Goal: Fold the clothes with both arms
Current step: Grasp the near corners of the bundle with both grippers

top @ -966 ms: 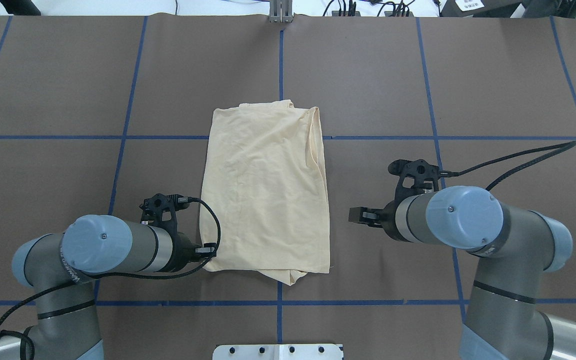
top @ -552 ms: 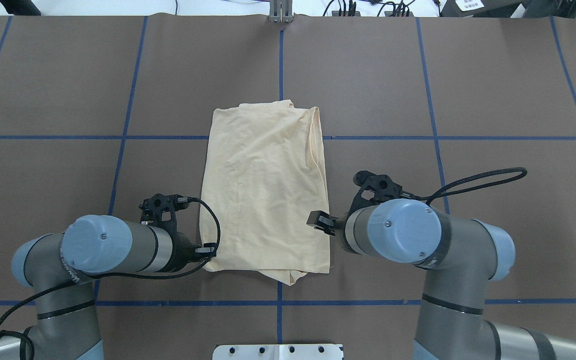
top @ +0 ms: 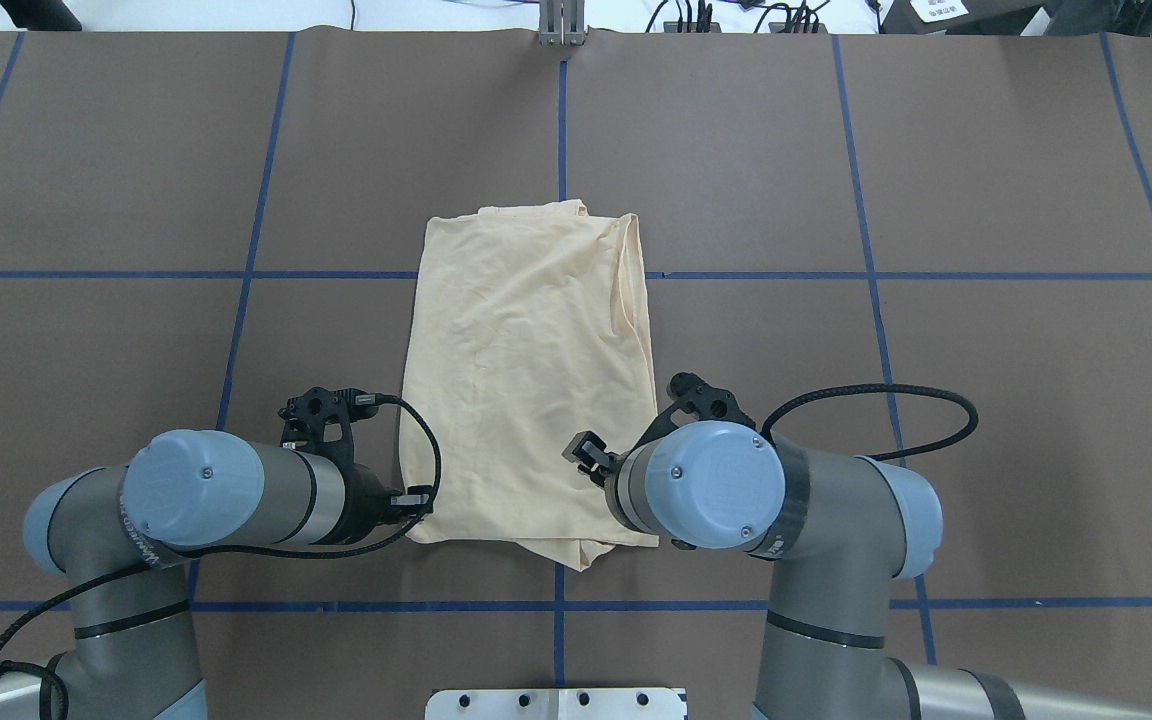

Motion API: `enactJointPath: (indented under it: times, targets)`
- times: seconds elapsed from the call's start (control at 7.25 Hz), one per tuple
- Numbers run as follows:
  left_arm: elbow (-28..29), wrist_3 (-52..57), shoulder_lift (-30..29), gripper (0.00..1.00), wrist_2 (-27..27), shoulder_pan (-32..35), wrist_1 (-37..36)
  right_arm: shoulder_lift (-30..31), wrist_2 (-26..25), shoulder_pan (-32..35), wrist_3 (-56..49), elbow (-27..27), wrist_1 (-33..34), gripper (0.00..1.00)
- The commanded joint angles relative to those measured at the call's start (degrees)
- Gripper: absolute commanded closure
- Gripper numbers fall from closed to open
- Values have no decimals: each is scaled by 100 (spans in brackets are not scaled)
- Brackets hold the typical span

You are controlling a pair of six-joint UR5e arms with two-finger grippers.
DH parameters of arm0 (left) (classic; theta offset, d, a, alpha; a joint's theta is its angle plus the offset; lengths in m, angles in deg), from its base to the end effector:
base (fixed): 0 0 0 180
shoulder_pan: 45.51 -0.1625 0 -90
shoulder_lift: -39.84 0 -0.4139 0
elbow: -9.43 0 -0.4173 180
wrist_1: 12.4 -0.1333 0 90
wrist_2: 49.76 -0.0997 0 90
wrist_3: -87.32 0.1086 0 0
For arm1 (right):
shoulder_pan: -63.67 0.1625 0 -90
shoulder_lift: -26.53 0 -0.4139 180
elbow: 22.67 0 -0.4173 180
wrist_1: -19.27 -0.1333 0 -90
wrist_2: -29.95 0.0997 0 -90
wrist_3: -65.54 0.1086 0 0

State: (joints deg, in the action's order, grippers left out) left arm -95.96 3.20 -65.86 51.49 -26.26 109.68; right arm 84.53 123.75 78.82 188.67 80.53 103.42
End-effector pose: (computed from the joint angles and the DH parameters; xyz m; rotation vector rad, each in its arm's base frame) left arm 0.5384 -0.3068 0.3046 0.0672 1.1107 -0.1005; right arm -0.6044 -0.2943 0.2080 -0.2056 -0.8929 0.7552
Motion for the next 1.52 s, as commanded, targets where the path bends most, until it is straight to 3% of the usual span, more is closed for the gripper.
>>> enactJointPath:
  times: [0.0, 0.41, 0.55, 0.83, 0.97, 1.1, 1.38]
  targets:
    - [-34, 0, -4, 100, 0, 0, 0, -122, 6, -144, 334, -283, 49, 13]
    - [-35, -9, -4, 100, 0, 0, 0, -122, -2, -258, 650, -291, 59, 17]
    - [-43, 0, 5, 100, 0, 0, 0, -130, -2, -267, 894, -291, 50, 23]
    - [-96, 0, 14, 100, -9, 0, 0, -148, -55, -276, 1194, -291, 50, 53]
    - [-148, 0, 23, 100, -9, 0, -9, -139, -64, -276, 1318, -291, 15, 84]
    - [-218, 0, 49, 100, 0, 0, -9, -130, -64, -276, 1371, -291, 15, 100]
    - [-254, 0, 58, 100, 0, 0, -18, -122, -64, -215, 1372, -283, 6, 100]
